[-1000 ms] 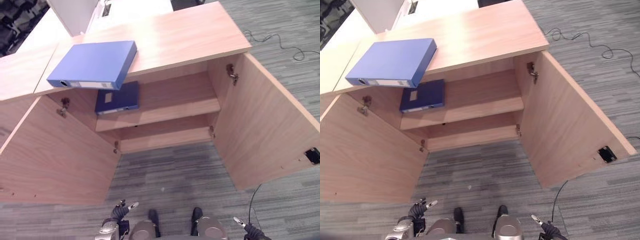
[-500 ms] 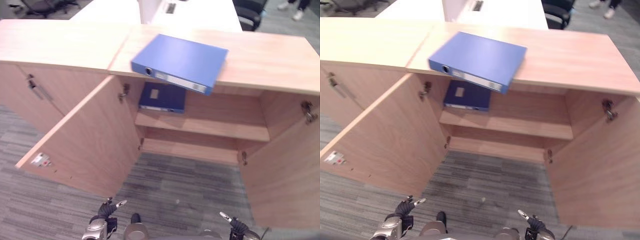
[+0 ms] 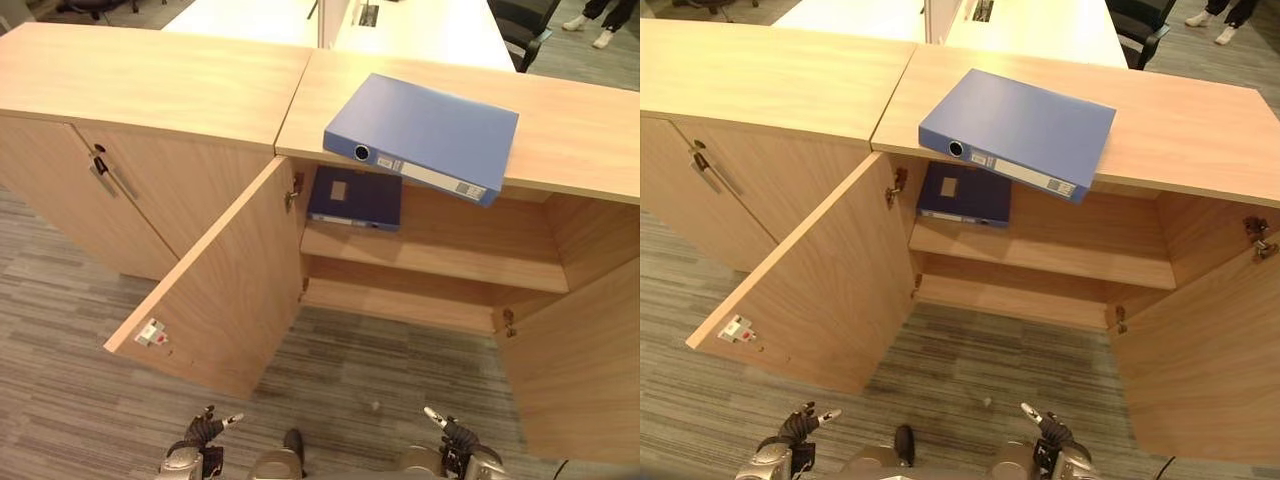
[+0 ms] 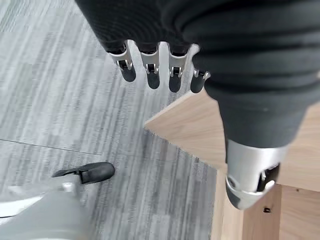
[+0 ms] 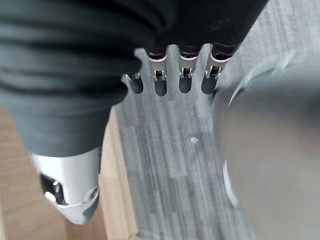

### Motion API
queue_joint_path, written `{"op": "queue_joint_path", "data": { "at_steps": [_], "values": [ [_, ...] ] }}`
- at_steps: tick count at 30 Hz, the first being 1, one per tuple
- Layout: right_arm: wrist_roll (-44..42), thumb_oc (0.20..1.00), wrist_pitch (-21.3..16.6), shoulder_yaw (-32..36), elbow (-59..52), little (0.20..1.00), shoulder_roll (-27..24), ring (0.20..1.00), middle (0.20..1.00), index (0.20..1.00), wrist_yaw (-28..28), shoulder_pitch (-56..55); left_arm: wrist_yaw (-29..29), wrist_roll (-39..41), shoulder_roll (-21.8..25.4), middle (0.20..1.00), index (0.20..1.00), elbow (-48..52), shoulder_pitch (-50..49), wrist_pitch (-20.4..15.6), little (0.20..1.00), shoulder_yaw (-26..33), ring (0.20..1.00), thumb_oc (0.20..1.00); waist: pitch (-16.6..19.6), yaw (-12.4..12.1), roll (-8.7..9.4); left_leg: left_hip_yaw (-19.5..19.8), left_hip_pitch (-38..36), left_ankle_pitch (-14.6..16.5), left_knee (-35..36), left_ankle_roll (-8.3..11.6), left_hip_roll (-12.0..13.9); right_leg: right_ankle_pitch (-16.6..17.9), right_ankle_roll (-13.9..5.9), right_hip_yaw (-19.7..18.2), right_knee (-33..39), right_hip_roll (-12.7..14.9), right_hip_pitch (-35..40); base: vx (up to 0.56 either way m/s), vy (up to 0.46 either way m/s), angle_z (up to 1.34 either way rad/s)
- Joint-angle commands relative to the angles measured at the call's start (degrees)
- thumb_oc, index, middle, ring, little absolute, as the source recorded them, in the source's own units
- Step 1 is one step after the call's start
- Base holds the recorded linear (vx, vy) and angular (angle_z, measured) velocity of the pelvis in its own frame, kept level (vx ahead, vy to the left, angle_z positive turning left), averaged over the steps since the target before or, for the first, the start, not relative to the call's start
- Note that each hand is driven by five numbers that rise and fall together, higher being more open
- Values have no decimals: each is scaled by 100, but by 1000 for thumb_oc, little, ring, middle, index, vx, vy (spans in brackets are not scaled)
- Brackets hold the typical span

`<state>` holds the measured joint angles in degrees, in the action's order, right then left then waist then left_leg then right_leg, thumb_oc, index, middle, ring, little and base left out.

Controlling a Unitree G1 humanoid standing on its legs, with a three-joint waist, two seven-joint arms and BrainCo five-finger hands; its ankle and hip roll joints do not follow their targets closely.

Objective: Put the empty folder in the office cabinet

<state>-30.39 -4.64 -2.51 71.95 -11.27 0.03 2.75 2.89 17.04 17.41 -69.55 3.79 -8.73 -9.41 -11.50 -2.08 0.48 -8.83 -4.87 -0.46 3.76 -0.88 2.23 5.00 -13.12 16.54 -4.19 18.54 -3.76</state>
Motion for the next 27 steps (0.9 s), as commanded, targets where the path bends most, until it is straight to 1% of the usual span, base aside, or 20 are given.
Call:
{"op": "queue_joint_path", "data": {
  "at_steps": [1, 3, 4, 6, 7, 9, 12, 13, 14, 15, 17, 18, 20, 22, 24, 25, 26, 27],
  "values": [
    [-35, 1000, -66, 31, -34, 1000, -258, 1000, 1000, 1000, 44, 42, 37, -57, -43, 1000, 1000, 115, 163, -146, 1000, 87, 1000, 1000, -90, -5, -23, -2, 479, 28, -450, 545, 532, -118, -46, -52, -237, 52, 472, 68, -116, 26],
    [-14, 1000, -59, 40, -27, 1000, -277, 1000, 1000, 1000, 52, 0, 42, -59, -70, 1000, 1000, 123, 148, -152, 1000, 87, 1000, 1000, -61, 8, -24, -16, 456, 22, -445, 571, 547, -102, -48, -70, -127, 41, 547, 50, -102, 30],
    [41, 1000, -61, 42, -24, 1000, -298, 1000, 1000, 1000, 70, -35, 52, -66, -124, 1000, 1000, 113, 119, -153, 1000, 85, 1000, 1000, -22, 33, -32, -55, 424, -2, -438, 625, 592, -135, -44, -69, -36, 20, 618, 29, -93, 6],
    [44, 1000, -62, 46, -33, 1000, -307, 1000, 1000, 1000, 68, -48, 49, -66, -144, 1000, 1000, 113, 107, -153, 1000, 72, 1000, 1000, -15, 52, -44, -54, 412, -19, -434, 648, 620, -179, -30, -83, -10, -12, 631, 33, -114, -30],
    [45, 1000, -61, 57, -24, 1000, -330, 1000, 1000, 1000, 63, -62, 55, -69, -175, 1000, 1000, 112, 93, -158, 1000, 56, 1000, 1000, -6, 74, -70, -43, 393, -48, -418, 694, 665, -242, -1, -108, 53, -76, 659, 45, -188, -25],
    [107, 1000, -77, 9, -37, 1000, -380, 1000, 1000, 1000, 46, -115, 55, -115, -247, 1000, 1000, 83, 51, -148, 1000, 29, 1000, 1000, 16, 141, -169, -62, 308, -202, -312, 838, 848, -393, 101, -133, 196, -277, 762, 48, -290, -9],
    [195, 1000, -101, -70, -45, 1000, -445, 1000, 1000, 1000, 34, -109, 61, -107, -295, 1000, 1000, 51, 30, -132, 1000, 27, 1000, 1000, 12, 190, -252, -86, 241, -358, -257, 982, 1057, -520, 205, -166, 252, -478, 809, 16, -240, -12],
    [255, 1000, -112, -131, -25, 1000, -492, 1000, 1000, 1000, 10, -112, 58, -92, -335, 1000, 1000, 72, 8, -127, 1000, 9, 1000, 1000, 2, 219, -323, -98, 206, -456, -267, 1080, 1222, -628, 297, -174, 267, -630, 839, 18, -218, -13],
    [255, 1000, -112, -132, -25, 1000, -495, 1000, 1000, 1000, 10, -113, 58, -92, -338, 1000, 1000, 73, 6, -127, 1000, 9, 1000, 1000, 0, 219, -331, -97, 200, -458, -264, 1086, 1232, -630, 303, -174, 266, -641, 842, 24, -277, -12],
    [283, 1000, -129, -173, -38, 1000, -533, 1000, 1000, 1000, -4, -108, 50, -85, -358, 1000, 1000, 71, -17, -112, 1000, -5, 1000, 1000, -15, 249, -369, -103, 177, -517, -337, 1156, 1369, -712, 383, -173, 281, -766, 878, 14, -192, -10],
    [336, 1000, -134, -234, -32, 1000, -567, 1000, 1000, 1000, -18, -122, 46, -57, -388, 1000, 1000, 83, -38, -108, 1000, 0, 1000, 1000, -43, 268, -409, -90, 182, -548, -512, 1212, 1505, -806, 475, -164, 323, -888, 962, 9, -247, -12],
    [351, 1000, -145, -260, -46, 1000, -594, 1000, 1000, 1000, -30, -128, 49, -14, -407, 1000, 1000, 97, -45, -117, 1000, 0, 1000, 1000, -82, 284, -443, -53, 219, -637, -694, 1248, 1591, -840, 530, -139, 360, -966, 1037, -8, -196, -14],
    [324, 1000, -157, -236, -48, 1000, -649, 1000, 1000, 1000, -11, -131, 49, 30, -443, 1000, 1000, 151, -13, -105, 1000, -35, 1000, 1000, -151, 314, -454, -66, 377, -905, -1021, 1284, 1685, -880, 606, -66, 431, -1021, 1168, 2, -141, -9],
    [299, 1000, -148, -208, -43, 1000, -705, 1000, 1000, 1000, -2, -136, 23, 41, -494, 1000, 1000, 210, -16, -96, 1000, -85, 1000, 1000, -196, 381, -445, -216, 487, -1023, -1286, 1263, 1751, -943, 681, 23, 480, -1070, 1281, 32, -120, 8],
    [298, 1000, -141, -205, -38, 1000, -743, 1000, 1000, 1000, 9, -114, 2, 21, -517, 1000, 1000, 225, -23, -78, 1000, -112, 1000, 1000, -213, 395, -431, -231, 532, -977, -1418, 1242, 1711, -958, 715, 16, 500, -1075, 1325, 22, -65, 15],
    [306, 1000, -133, -217, -27, 1000, -769, 1000, 1000, 1000, 12, -93, 0, 4, -536, 1000, 1000, 210, -7, -73, 1000, -134, 1000, 1000, -225, 379, -417, -137, 590, -892, -1510, 1216, 1601, -968, 724, -9, 518, -1069, 1345, 29, -84, -5],
    [331, 1000, -115, -260, 10, 1000, -806, 1000, 1000, 1000, 4, -55, -4, -22, -574, 1000, 1000, 162, -13, -66, 1000, -176, 1000, 1000, -278, 298, -353, 297, 752, -424, -1569, 1108, 1092, -978, 731, -111, 534, -1033, 1359, 58, -106, -12],
    [355, 1000, -98, -286, 37, 1000, -804, 1000, 1000, 1000, -5, -27, -3, -49, -600, 1000, 1000, 65, 7, -70, 1000, -209, 1000, 1000, -227, 250, -312, 518, 826, -109, -1307, 964, 640, -939, 721, -157, 533, -1061, 1263, 51, -78, -17]
  ]
}}
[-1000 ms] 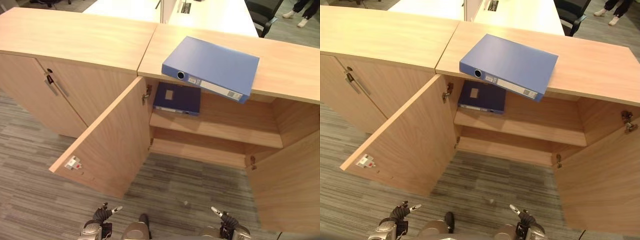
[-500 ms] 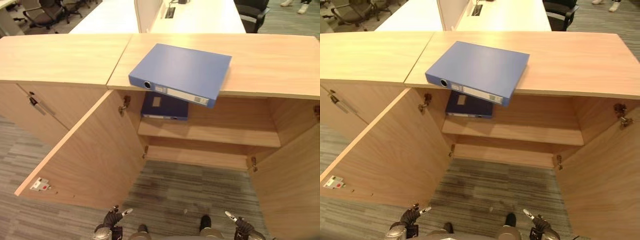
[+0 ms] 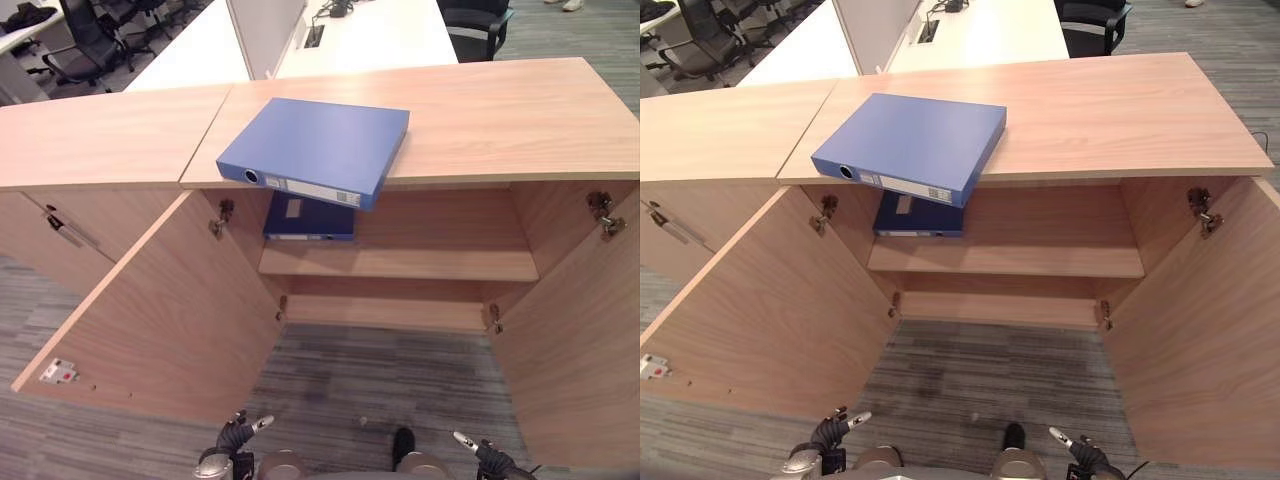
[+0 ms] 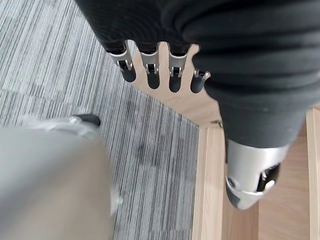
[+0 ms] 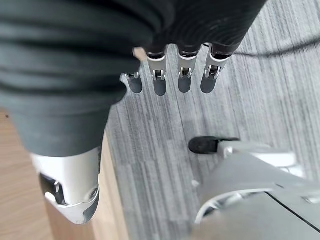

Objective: Put the empty folder in the office cabinet

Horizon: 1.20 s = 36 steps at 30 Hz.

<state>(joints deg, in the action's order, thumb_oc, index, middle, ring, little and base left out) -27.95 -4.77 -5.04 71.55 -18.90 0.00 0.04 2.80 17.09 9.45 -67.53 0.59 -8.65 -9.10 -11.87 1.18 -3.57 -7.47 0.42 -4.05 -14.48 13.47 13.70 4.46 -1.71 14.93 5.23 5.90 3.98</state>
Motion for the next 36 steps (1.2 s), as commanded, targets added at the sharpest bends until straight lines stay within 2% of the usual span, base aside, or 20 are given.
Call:
{"op": "queue_joint_path", "data": {
  "at_steps": [1, 3, 7, 8, 9, 10, 11, 13, 14, 15, 17, 19, 22, 24, 25, 26, 27, 28, 32, 36],
  "values": [
    [111, 1000, -84, -34, 78, 1000, -41, 1000, 1000, 1000, -2, 243, 6, -54, 196, 1000, 1000, -140, 327, -80, 1000, -240, 1000, 1000, -191, -77, 98, 377, 287, 254, 524, -476, -515, -893, -426, 4, -413, 211, 493, 42, -13, -23],
    [114, 1000, -92, -36, 80, 1000, -8, 1000, 1000, 1000, -10, 284, 0, -82, 206, 1000, 1000, -196, 322, -80, 1000, -222, 1000, 1000, -154, -97, 111, 410, 273, 316, 661, -544, -654, -895, -454, -35, -473, 182, 434, 17, 42, -21],
    [118, 1000, -82, -34, 96, 1000, 62, 1000, 1000, 1000, 8, 285, -6, -104, 265, 1000, 1000, -196, 363, -87, 1000, -209, 1000, 1000, -126, -100, 191, 351, 369, 290, 545, -559, -691, -884, -462, -50, -497, 213, 413, 40, 69, -21],
    [121, 1000, -62, -28, 91, 1000, 110, 1000, 1000, 1000, 28, 286, 3, -123, 290, 1000, 1000, -192, 400, -71, 1000, -196, 1000, 1000, -125, -87, 229, 159, 394, 274, 592, -593, -648, -861, -476, 4, -489, 255, 414, 28, 79, -16],
    [121, 1000, -61, -28, 90, 1000, 111, 1000, 1000, 1000, 28, 285, 3, -123, 291, 1000, 1000, -191, 398, -70, 1000, -196, 1000, 1000, -124, -93, 231, 151, 387, 271, 601, -594, -648, -860, -477, -4, -490, 257, 412, 88, 181, 0],
    [213, 1000, -31, -56, 121, 1000, 170, 1000, 1000, 1000, 10, 277, -8, -235, 312, 1000, 1000, -250, 379, -47, 1000, -187, 1000, 1000, -76, -122, 245, 106, 246, 339, 822, -699, -704, -836, -537, -7, -538, 276, 382, 63, 105, 10],
    [214, 1000, -31, -56, 122, 1000, 172, 1000, 1000, 1000, 11, 276, -8, -236, 314, 1000, 1000, -250, 378, -47, 1000, -187, 1000, 1000, -78, -129, 250, 97, 232, 335, 837, -702, -709, -839, -541, -15, -543, 283, 383, 104, 219, 9],
    [227, 1000, 0, -89, 95, 1000, 291, 1000, 1000, 1000, -19, 322, -30, -345, 374, 1000, 1000, -300, 371, -16, 1000, -177, 1000, 1000, -83, -154, 310, 46, 165, 422, 965, -868, -805, -876, -650, -73, -981, 381, 180, 58, 237, 0],
    [203, 1000, 2, -97, 63, 1000, 348, 1000, 1000, 1000, -35, 384, -43, -372, 431, 1000, 1000, -275, 362, -29, 1000, -176, 1000, 1000, -120, -181, 324, -43, 100, 487, 1001, -992, -845, -869, -788, -126, -1484, 437, -81, 23, 181, -7],
    [203, 1000, 2, -97, 64, 1000, 349, 1000, 1000, 1000, -34, 386, -44, -373, 433, 1000, 1000, -274, 364, -29, 1000, -175, 1000, 1000, -117, -190, 329, -53, 103, 489, 1000, -996, -850, -881, -793, -139, -1511, 446, -102, 28, 165, -18],
    [186, 1000, 7, -99, 16, 1000, 416, 1000, 1000, 1000, -49, 426, -67, -414, 506, 1000, 1000, -252, 356, -19, 1000, -173, 1000, 1000, -174, -194, 339, -115, 28, 559, 1026, -1126, -908, -684, -1052, -188, -2132, 507, -414, 40, 145, -21],
    [175, 1000, 14, -111, -22, 1000, 466, 1000, 1000, 1000, -56, 467, -39, -409, 563, 1000, 1000, -227, 361, -9, 1000, -94, 1000, 1000, -266, -162, 295, -184, -147, 596, 1132, -1227, -920, -296, -1290, -184, -2705, 552, -681, 45, 157, -9],
    [143, 1000, 11, -66, -43, 1000, 508, 1000, 1000, 1000, -50, 455, -25, -386, 569, 1000, 1000, -188, 326, -15, 1000, -58, 1000, 1000, -327, -130, 142, -159, -462, 603, 1415, -1284, -927, -60, -1329, -210, -3185, 497, -1032, 129, 96, -15],
    [126, 1000, 7, -35, -21, 1000, 502, 1000, 1000, 1000, -35, 384, -37, -383, 578, 1000, 1000, -207, 306, -26, 1000, -56, 1000, 1000, -282, -103, 176, -88, -600, 644, 1565, -1251, -1026, -217, -1259, -197, -2646, 613, -969, 202, 23, 1],
    [126, 1000, 7, -35, -22, 1000, 503, 1000, 1000, 1000, -35, 379, -38, -383, 579, 1000, 1000, -207, 302, -26, 1000, -57, 1000, 1000, -294, -89, 173, -73, -622, 644, 1574, -1248, -1022, -221, -1259, -177, -2631, 610, -933, 165, -47, 11],
    [106, 1000, -10, -27, -26, 1000, 495, 1000, 1000, 1000, -20, 357, -38, -378, 605, 1000, 1000, -224, 321, -33, 1000, -73, 1000, 1000, -291, -67, 193, -20, -640, 661, 1583, -1214, -1035, -237, -1155, -178, -2285, 671, -975, 222, -168, 24],
    [30, 1000, -7, -4, 10, 1000, 475, 1000, 1000, 1000, -5, 349, -6, -400, 647, 1000, 1000, -293, 375, 4, 1000, -112, 1000, 1000, -272, -12, 248, 63, -651, 703, 1569, -1108, -1004, -149, -1067, -222, -1504, 849, -1040, 224, -169, 32],
    [28, 1000, -9, -4, 14, 1000, 473, 1000, 1000, 1000, -7, 351, -6, -400, 645, 1000, 1000, -296, 377, 3, 1000, -113, 1000, 1000, -288, 5, 232, 82, -668, 717, 1561, -1101, -984, -135, -1065, -190, -1455, 830, -984, 176, -187, 39],
    [86, 1000, -31, -39, -15, 1000, 442, 1000, 1000, 1000, -33, 219, -16, -382, 605, 1000, 1000, -227, 338, -97, 1000, -129, 1000, 1000, -96, -4, 336, 187, -634, 827, 1384, -978, -968, 18, -1037, -456, -745, 783, -632, 115, -166, 64],
    [192, 1000, -57, -122, -35, 1000, 372, 1000, 1000, 1000, -29, 201, -13, -349, 504, 1000, 1000, -222, 278, -112, 1000, -114, 1000, 1000, -21, -35, 302, 241, -645, 833, 1301, -853, -853, -45, -952, -344, -515, 677, -367, 69, -146, -7]
  ]
}}
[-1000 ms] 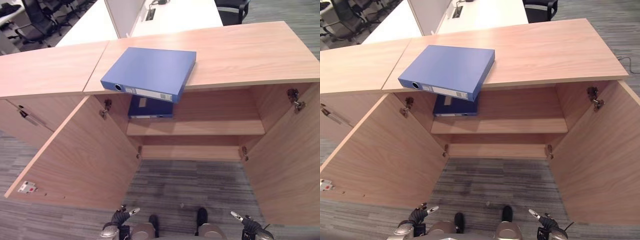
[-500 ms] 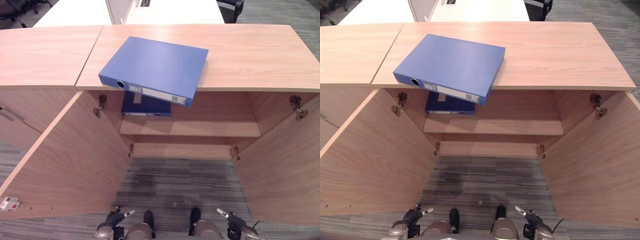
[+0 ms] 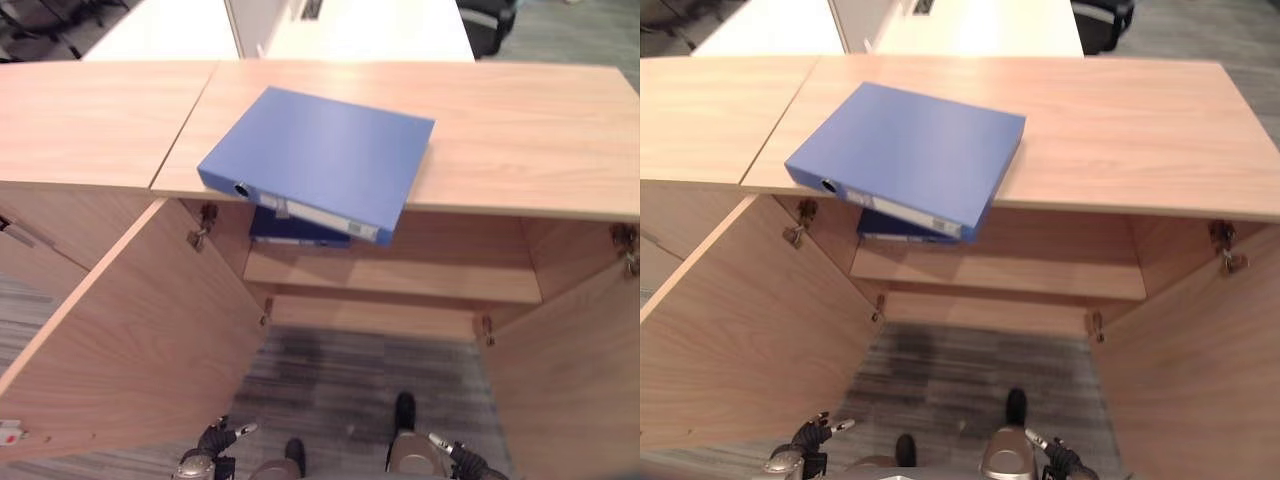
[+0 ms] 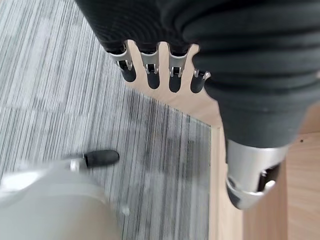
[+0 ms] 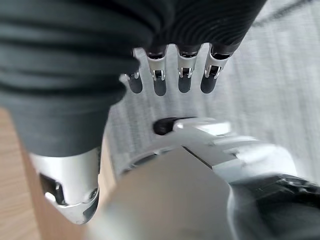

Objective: Put the empty folder in the office cabinet

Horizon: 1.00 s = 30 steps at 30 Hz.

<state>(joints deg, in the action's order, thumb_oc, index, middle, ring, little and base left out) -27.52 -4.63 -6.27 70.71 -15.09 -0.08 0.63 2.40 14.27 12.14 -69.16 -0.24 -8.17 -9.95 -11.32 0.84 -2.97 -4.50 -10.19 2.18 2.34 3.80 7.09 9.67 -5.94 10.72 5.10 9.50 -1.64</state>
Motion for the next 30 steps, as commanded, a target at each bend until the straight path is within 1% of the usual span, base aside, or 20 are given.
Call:
{"op": "queue_joint_path", "data": {
  "at_steps": [1, 2, 5, 6, 7, 8, 9, 10, 11, 12, 13, 15, 16, 17, 18, 20, 21, 22, 24, 30],
  "values": [
    [153, 1000, -78, -2, 44, 1000, -27, 1000, 1000, 1000, -17, 147, 33, -59, 219, 1000, 1000, -49, 347, -164, 1000, -34, 1000, 1000, -64, -4, 220, -37, 412, 199, -395, 150, -158, -581, -507, 111, -436, 290, 246, 39, -76, -1],
    [153, 1000, -78, -2, 44, 1000, -29, 1000, 1000, 1000, -17, 146, 34, -59, 217, 1000, 1000, -48, 345, -164, 1000, -34, 1000, 1000, -67, 2, 216, -31, 408, 199, -395, 153, -153, -578, -504, 119, -427, 285, 258, 36, -108, 9],
    [136, 1000, -99, -18, 11, 1000, -78, 1000, 1000, 1000, -36, 134, 28, -28, 145, 1000, 1000, -61, 337, -160, 1000, -42, 1000, 1000, -44, 9, 167, -9, 403, 155, -464, 311, -33, -627, -440, 292, -170, 190, 484, 34, -151, 13],
    [154, 1000, -116, -44, 19, 1000, -118, 1000, 1000, 1000, -49, 113, 44, -8, 135, 1000, 1000, -51, 342, -176, 1000, -40, 1000, 1000, -53, 8, 137, 2, 456, 142, -613, 421, 51, -733, -380, 352, -97, 133, 581, 25, -168, 23],
    [166, 1000, -113, -39, 37, 1000, -137, 1000, 1000, 1000, -38, 123, 33, 0, 115, 1000, 1000, -36, 349, -168, 1000, -58, 1000, 1000, -62, 3, 125, 12, 511, 108, -694, 471, 85, -783, -356, 393, -62, 110, 628, 0, -201, 29],
    [203, 1000, -129, -60, 60, 1000, -192, 1000, 1000, 1000, -22, 149, 32, 78, 106, 1000, 1000, 8, 368, -176, 1000, -43, 1000, 1000, -107, -13, 113, 136, 625, -8, -1026, 593, 104, -813, -282, 419, -25, 60, 703, -30, -125, 19],
    [197, 1000, -132, -74, 51, 1000, -213, 1000, 1000, 1000, -19, 162, 42, 108, 98, 1000, 1000, 32, 377, -184, 1000, -48, 1000, 1000, -140, -24, 116, 218, 692, -60, -1203, 628, 84, -831, -252, 423, -22, 45, 730, -25, -104, 23],
    [197, 1000, -132, -74, 51, 1000, -213, 1000, 1000, 1000, -19, 164, 43, 108, 98, 1000, 1000, 32, 378, -183, 1000, -48, 1000, 1000, -142, -13, 113, 232, 707, -51, -1224, 630, 87, -833, -250, 434, -22, 42, 733, -25, -71, 17],
    [177, 1000, -132, -90, 53, 1000, -247, 1000, 1000, 1000, -7, 212, 59, 129, 82, 1000, 1000, 26, 419, -200, 1000, -65, 1000, 1000, -210, -25, 156, 341, 881, -133, -1529, 693, 74, -902, -205, 485, -10, 40, 802, -23, -42, 13],
    [178, 1000, -127, -85, 66, 1000, -276, 1000, 1000, 1000, -1, 235, 66, 128, 70, 1000, 1000, 29, 434, -201, 1000, -81, 1000, 1000, -236, -15, 159, 324, 957, -148, -1571, 702, 108, -941, -199, 517, -10, 53, 827, -26, -29, 7],
    [183, 1000, -124, -76, 75, 1000, -311, 1000, 1000, 1000, 17, 262, 76, 132, 54, 1000, 1000, 42, 448, -195, 1000, -109, 1000, 1000, -253, -13, 151, 283, 1024, -135, -1498, 690, 139, -968, -208, 548, -10, 66, 839, -10, 23, 7],
    [172, 1000, -115, -79, 70, 1000, -342, 1000, 1000, 1000, 29, 288, 77, 95, 36, 1000, 1000, 16, 482, -177, 1000, -138, 1000, 1000, -217, -38, 143, 270, 1124, -59, -1178, 577, 38, -974, -220, 565, -12, 46, 839, 30, 14, 9],
    [172, 1000, -115, -79, 72, 1000, -343, 1000, 1000, 1000, 29, 288, 77, 94, 35, 1000, 1000, 15, 482, -177, 1000, -139, 1000, 1000, -214, -37, 145, 270, 1118, -63, -1165, 575, 34, -977, -223, 567, -12, 51, 840, 53, 29, 9],
    [147, 1000, -111, -57, 82, 1000, -338, 1000, 1000, 1000, 36, 313, 79, 73, 44, 1000, 1000, -22, 489, -176, 1000, -167, 1000, 1000, -182, -51, 148, 357, 1146, -81, -891, 513, -42, -998, -228, 483, -10, 21, 838, 25, 27, 7],
    [147, 1000, -111, -57, 82, 1000, -338, 1000, 1000, 1000, 36, 313, 79, 73, 44, 1000, 1000, -22, 489, -176, 1000, -167, 1000, 1000, -181, -51, 149, 357, 1148, -81, -891, 513, -43, -998, -228, 484, -10, 21, 837, 53, 55, -1],
    [171, 1000, -112, -34, 122, 1000, -295, 1000, 1000, 1000, 45, 303, 51, -44, 57, 1000, 1000, -108, 439, -148, 1000, -168, 1000, 1000, -76, -56, 159, 289, 1045, -75, -680, 438, -70, -995, -251, 417, -10, 0, 856, 71, 46, -13],
    [171, 1000, -112, -35, 121, 1000, -294, 1000, 1000, 1000, 46, 300, 52, -45, 58, 1000, 1000, -107, 435, -148, 1000, -168, 1000, 1000, -76, -64, 160, 280, 1033, -78, -667, 437, -71, -996, -252, 409, -10, 1, 858, 103, 55, -16],
    [190, 1000, -98, -50, 164, 1000, -250, 1000, 1000, 1000, 26, 297, 32, -116, 59, 1000, 1000, -128, 398, -144, 1000, -188, 1000, 1000, -9, -67, 169, 235, 883, -75, -486, 374, -75, -962, -271, 371, -10, 8, 869, 81, 65, -14],
    [215, 1000, -89, -86, 154, 1000, -203, 1000, 1000, 1000, 26, 307, 43, -125, 91, 1000, 1000, -93, 396, -144, 1000, -179, 1000, 1000, 17, -81, 165, 199, 737, -101, -296, 325, -82, -933, -294, 326, -22, 23, 859, 60, 66, 1],
    [251, 1000, -68, -154, 128, 1000, -79, 1000, 1000, 1000, -3, 268, 47, -148, 146, 1000, 1000, -94, 363, -140, 1000, -127, 1000, 1000, 92, -107, 176, 92, 475, -134, -7, 240, -127, -913, -348, 225, -52, 49, 850, 49, 49, -9]
  ]
}}
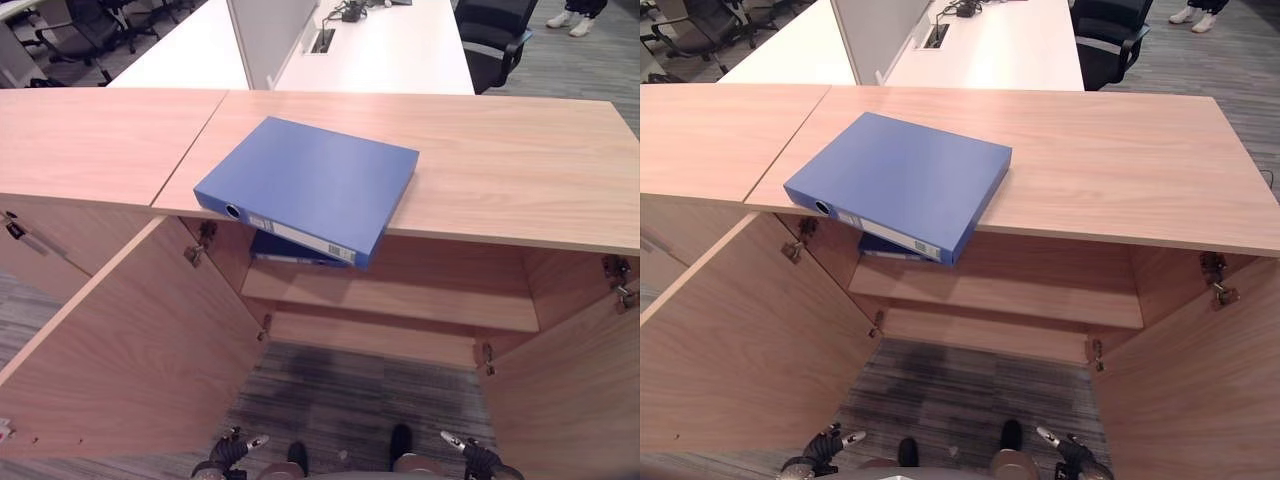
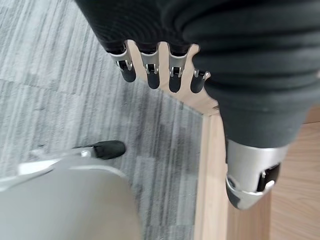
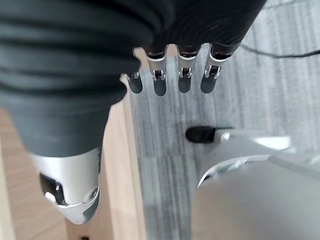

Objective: Put the empty folder in the office cabinet

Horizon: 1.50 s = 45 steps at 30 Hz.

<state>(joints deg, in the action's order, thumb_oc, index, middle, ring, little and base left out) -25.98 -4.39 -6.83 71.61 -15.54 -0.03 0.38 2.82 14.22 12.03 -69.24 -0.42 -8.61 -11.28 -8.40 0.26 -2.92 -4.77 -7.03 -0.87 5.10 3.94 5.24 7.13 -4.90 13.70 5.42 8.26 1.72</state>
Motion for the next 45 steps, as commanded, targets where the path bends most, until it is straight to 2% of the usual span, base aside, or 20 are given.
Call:
{"op": "queue_joint_path", "data": {
  "at_steps": [1, 9, 11, 13, 15, 17, 18, 19, 22, 26, 27, 28, 30, 37, 45],
  "values": [
    [132, 1000, -89, -127, 28, 1000, -7, 1000, 1000, 1000, -24, 272, 5, -143, 158, 1000, 1000, -84, 367, -93, 1000, 1, 1000, 1000, -193, -48, 175, 114, 124, 182, -277, 205, 55, -669, -454, -85, -102, 176, 523, 55, 53, 0],
    [248, 1000, -88, -163, 40, 1000, 3, 1000, 1000, 1000, -27, 200, 32, -224, 163, 1000, 1000, 68, 345, -166, 1000, -69, 1000, 1000, -140, -35, 184, 54, -24, 196, -145, 164, 21, -665, -494, -84, -110, 176, 547, 29, 20, -3],
    [267, 1000, -125, -125, 12, 1000, -34, 1000, 1000, 1000, 1, 182, 217, -387, 297, 1000, 1000, 883, 393, -316, 1000, -200, 1000, 1000, -128, -31, 175, 46, -40, 206, -130, 159, 12, -668, -506, -80, -110, 180, 556, 17, 10, -1],
    [273, 1000, -240, -25, -90, 1000, -17, 1000, 1000, 1000, 156, 209, 630, -835, 705, 1000, 1000, 2862, 366, -506, 1000, -211, 1000, 1000, -184, -118, 181, 116, 0, 196, -139, 160, 10, -660, -526, -33, -128, 189, 553, -16, -14, 0],
    [323, 1000, -331, 41, -116, 1000, 63, 1000, 1000, 1000, 277, 202, 847, -1429, 1020, 1000, 1000, 4078, 209, -623, 1000, -148, 1000, 1000, -210, -213, 209, 155, 37, 194, -143, 169, 13, -659, -551, 14, -131, 189, 541, -21, -46, 10],
    [380, 1000, -347, 48, -106, 1000, 152, 1000, 1000, 1000, 358, 159, 1054, -1795, 1180, 1000, 1000, 4747, 107, -654, 1000, -32, 1000, 1000, -196, -274, 256, 160, 35, 205, -144, 178, 30, -676, -566, 51, -134, 189, 557, 17, -40, 10],
    [380, 1000, -347, 46, -106, 1000, 153, 1000, 1000, 1000, 359, 158, 1053, -1795, 1181, 1000, 1000, 4752, 102, -651, 1000, -30, 1000, 1000, -195, -273, 257, 160, 35, 205, -144, 178, 29, -676, -566, 50, -134, 190, 558, 29, -41, 0],
    [389, 1000, -341, -2, -113, 1000, 204, 1000, 1000, 1000, 382, 114, 1389, -2122, 1337, 1000, 1000, 5286, 82, -689, 1000, 160, 1000, 1000, -181, -311, 290, 170, 30, 218, -139, 188, 51, -697, -571, 80, -134, 180, 577, 25, -37, 0],
    [437, 1000, -329, -55, -168, 1000, 248, 1000, 1000, 1000, 379, 29, 1787, -2907, 1674, 1000, 1000, 5944, 75, -627, 1000, 431, 1000, 1000, -153, -353, 322, 172, 8, 241, -131, 202, 66, -721, -564, 97, -128, 163, 603, 33, -34, 0],
    [439, 1000, -324, -90, -151, 1000, 286, 1000, 1000, 1000, 340, -46, 2293, -4108, 2210, 1000, 1000, 6536, 144, -552, 1000, 680, 1000, 1000, -101, -356, 343, 162, -58, 274, -107, 227, 90, -768, -564, 124, -123, 132, 665, 39, -18, 2],
    [439, 1000, -325, -90, -151, 1000, 298, 1000, 1000, 1000, 339, -46, 2306, -4134, 2214, 1000, 1000, 6546, 138, -543, 1000, 679, 1000, 1000, -103, -358, 353, 162, -61, 277, -109, 228, 92, -771, -563, 125, -123, 130, 668, 37, -13, 2],
    [424, 1000, -330, -111, -136, 1000, 309, 1000, 1000, 1000, 307, -74, 2468, -4685, 2521, 1000, 1000, 6859, 185, -512, 1000, 747, 1000, 1000, -82, -359, 361, 158, -83, 293, -99, 240, 96, -784, -566, 128, -119, 121, 688, 31, -12, 2],
    [413, 1000, -335, -148, -141, 1000, 307, 1000, 1000, 1000, 268, -94, 2603, -5076, 2710, 1000, 1000, 7102, 276, -509, 1000, 768, 1000, 1000, -65, -338, 357, 144, -100, 300, -92, 249, 102, -788, -569, 133, -122, 114, 695, 18, -7, 1],
    [381, 1000, -331, -225, -144, 1000, 286, 1000, 1000, 1000, 186, -110, 2762, -5664, 3108, 1000, 1000, 7507, 534, -478, 1000, 703, 1000, 1000, -16, -278, 355, 114, -149, 323, -82, 259, 109, -800, -566, 115, -133, 74, 698, 0, 0, 0],
    [358, 1000, -344, -226, -149, 1000, 258, 1000, 1000, 1000, 153, -105, 2765, -5879, 3360, 1000, 1000, 7708, 714, -496, 1000, 629, 1000, 1000, 7, -218, 326, 77, -193, 336, -73, 262, 111, -808, -566, 87, -123, 53, 703, 0, 0, 0]
  ]
}}
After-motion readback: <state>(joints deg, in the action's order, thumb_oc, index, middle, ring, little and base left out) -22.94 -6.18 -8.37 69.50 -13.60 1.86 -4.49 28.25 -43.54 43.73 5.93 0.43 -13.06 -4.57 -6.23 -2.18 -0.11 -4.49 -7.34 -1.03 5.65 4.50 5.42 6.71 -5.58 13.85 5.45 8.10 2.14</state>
